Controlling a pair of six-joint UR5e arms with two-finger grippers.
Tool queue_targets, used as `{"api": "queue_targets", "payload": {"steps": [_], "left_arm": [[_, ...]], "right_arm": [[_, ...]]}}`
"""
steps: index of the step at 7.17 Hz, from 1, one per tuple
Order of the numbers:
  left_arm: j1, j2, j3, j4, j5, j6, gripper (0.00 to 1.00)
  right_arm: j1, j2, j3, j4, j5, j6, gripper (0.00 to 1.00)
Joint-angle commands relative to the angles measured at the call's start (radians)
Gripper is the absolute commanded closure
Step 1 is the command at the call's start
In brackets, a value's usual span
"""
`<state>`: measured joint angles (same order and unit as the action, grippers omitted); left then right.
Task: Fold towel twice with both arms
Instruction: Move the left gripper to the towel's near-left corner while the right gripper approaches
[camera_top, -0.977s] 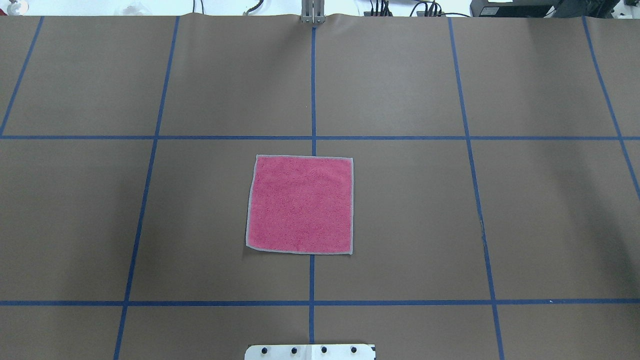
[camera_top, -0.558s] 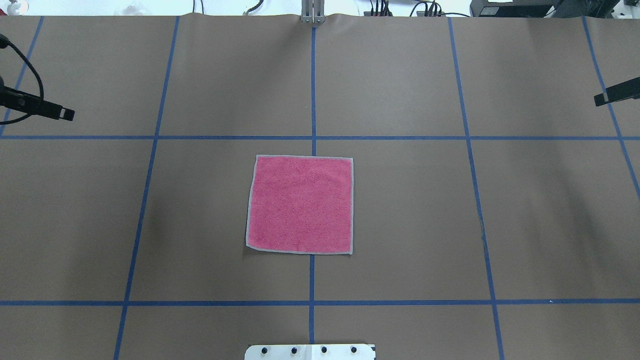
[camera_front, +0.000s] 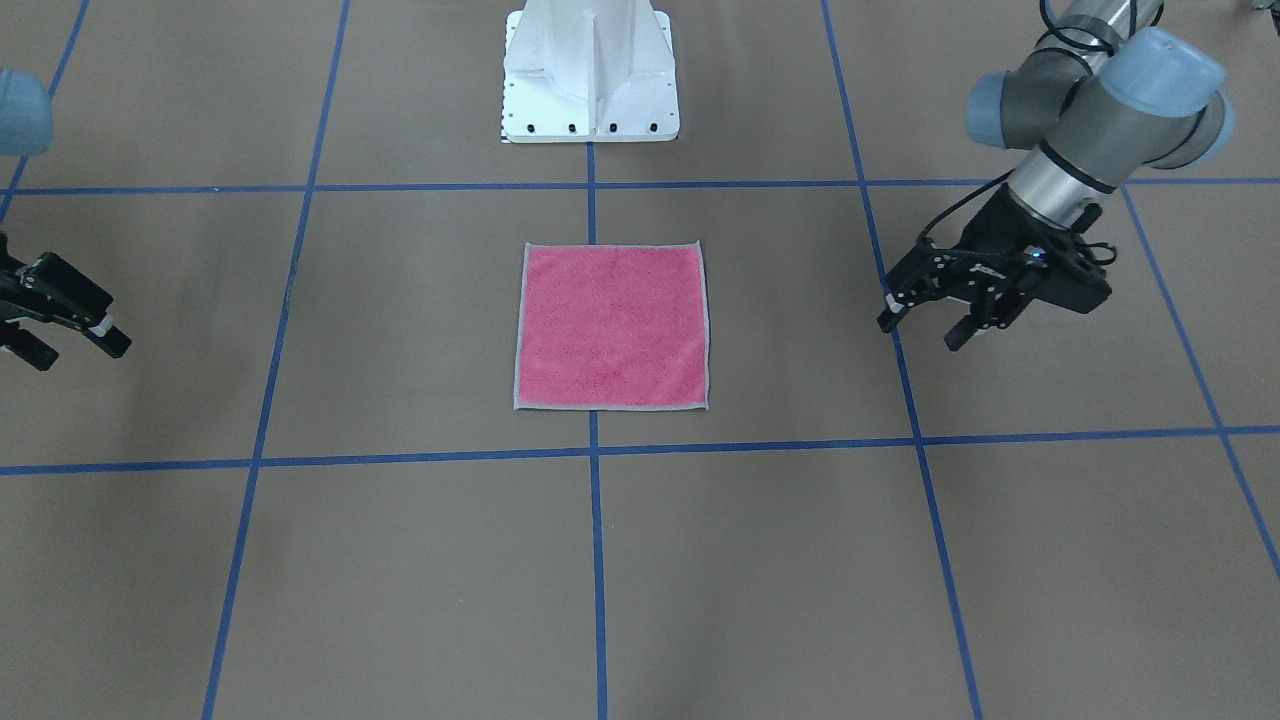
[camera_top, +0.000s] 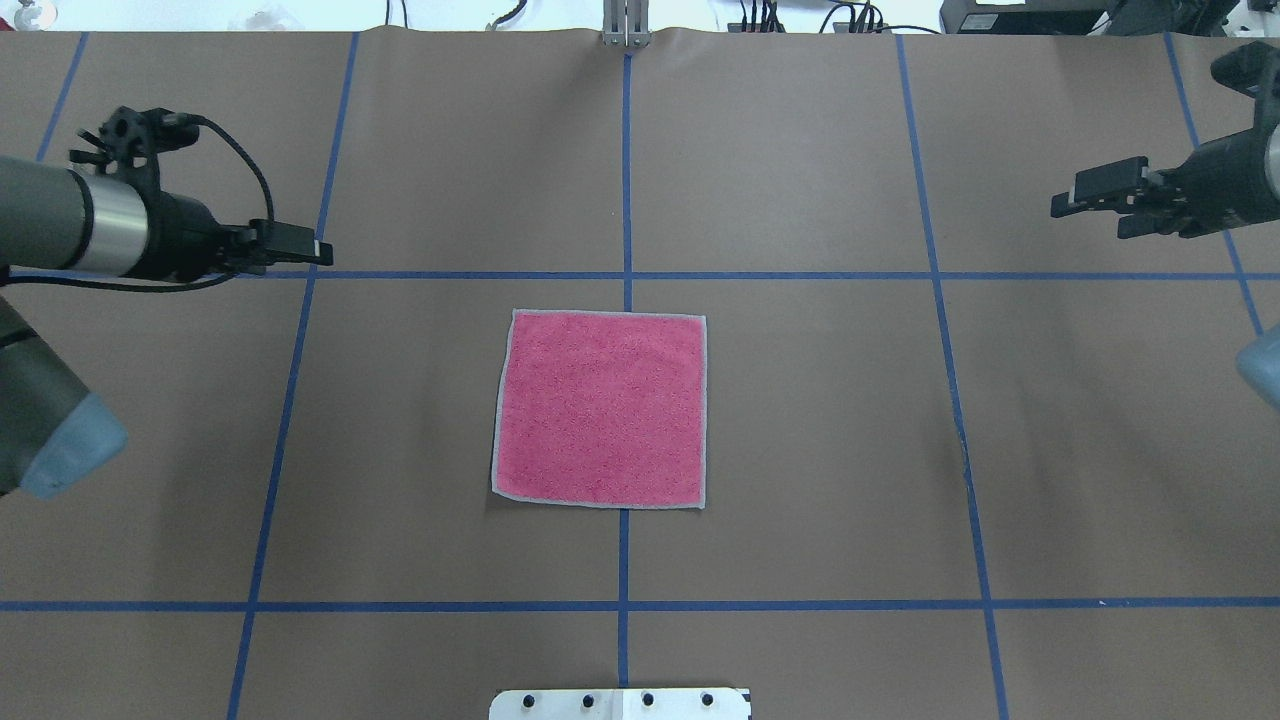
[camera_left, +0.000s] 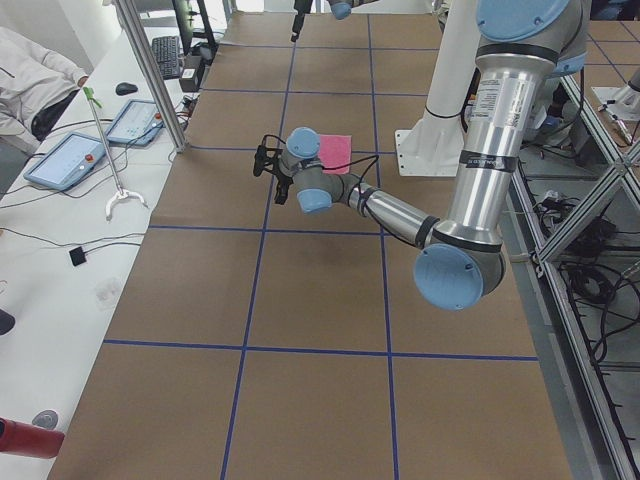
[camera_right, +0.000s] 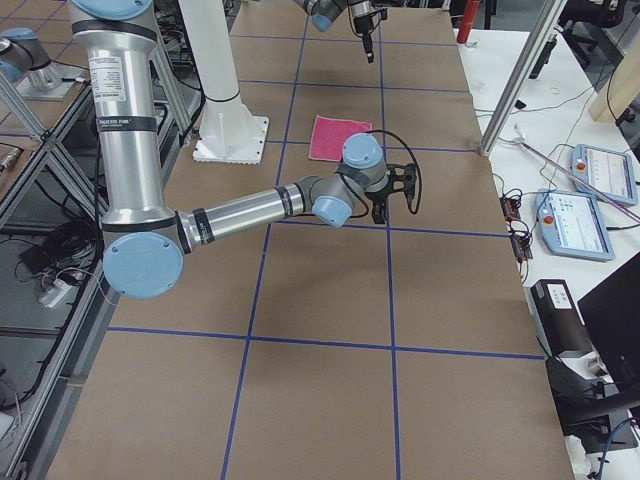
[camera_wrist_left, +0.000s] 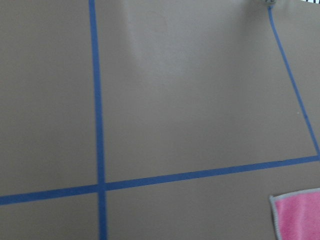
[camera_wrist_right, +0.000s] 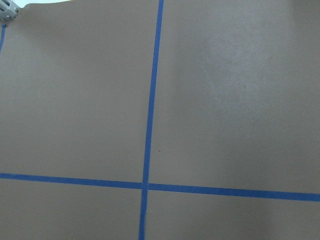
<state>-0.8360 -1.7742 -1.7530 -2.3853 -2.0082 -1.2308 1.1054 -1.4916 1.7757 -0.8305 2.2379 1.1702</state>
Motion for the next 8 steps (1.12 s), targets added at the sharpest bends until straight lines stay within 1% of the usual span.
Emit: {"api": "queue_targets", "payload": {"steps": [1, 2, 3, 4, 5, 6, 7, 8], "left_arm": [[0.144, -0.028, -0.02, -0.041, 0.121, -0.236, 0.0], [0.206, -0.043, -0.038, -0.041, 0.184, -0.303, 0.0], [0.278, -0.05, -0.042, -0.041, 0.259, -0.326, 0.0], [0.319, -0.054, -0.042, -0.041, 0.285, -0.372, 0.0], [0.372, -0.054, -0.043, -0.041, 0.34, -0.406, 0.0], [0.449, -0.057, -0.042, -0.041, 0.423, -0.436, 0.02], [0.489, -0.065, -0.042, -0.04, 0.457, -0.453, 0.14], [0.497, -0.062, -0.042, -0.037, 0.457, -0.452, 0.29]], "right_arm": [[-0.146, 0.021, 0.039, 0.105, -0.152, 0.346, 0.01], [-0.265, 0.019, 0.06, 0.105, -0.311, 0.388, 0.0], [-0.357, 0.017, 0.076, 0.103, -0.418, 0.425, 0.0], [-0.408, 0.01, 0.096, 0.103, -0.47, 0.49, 0.01], [-0.468, 0.005, 0.103, 0.102, -0.536, 0.563, 0.02], [-0.537, 0.005, 0.117, 0.1, -0.628, 0.606, 0.03], [-0.574, 0.005, 0.148, 0.081, -0.665, 0.611, 0.03], [-0.599, 0.007, 0.165, 0.056, -0.691, 0.632, 0.04]]}}
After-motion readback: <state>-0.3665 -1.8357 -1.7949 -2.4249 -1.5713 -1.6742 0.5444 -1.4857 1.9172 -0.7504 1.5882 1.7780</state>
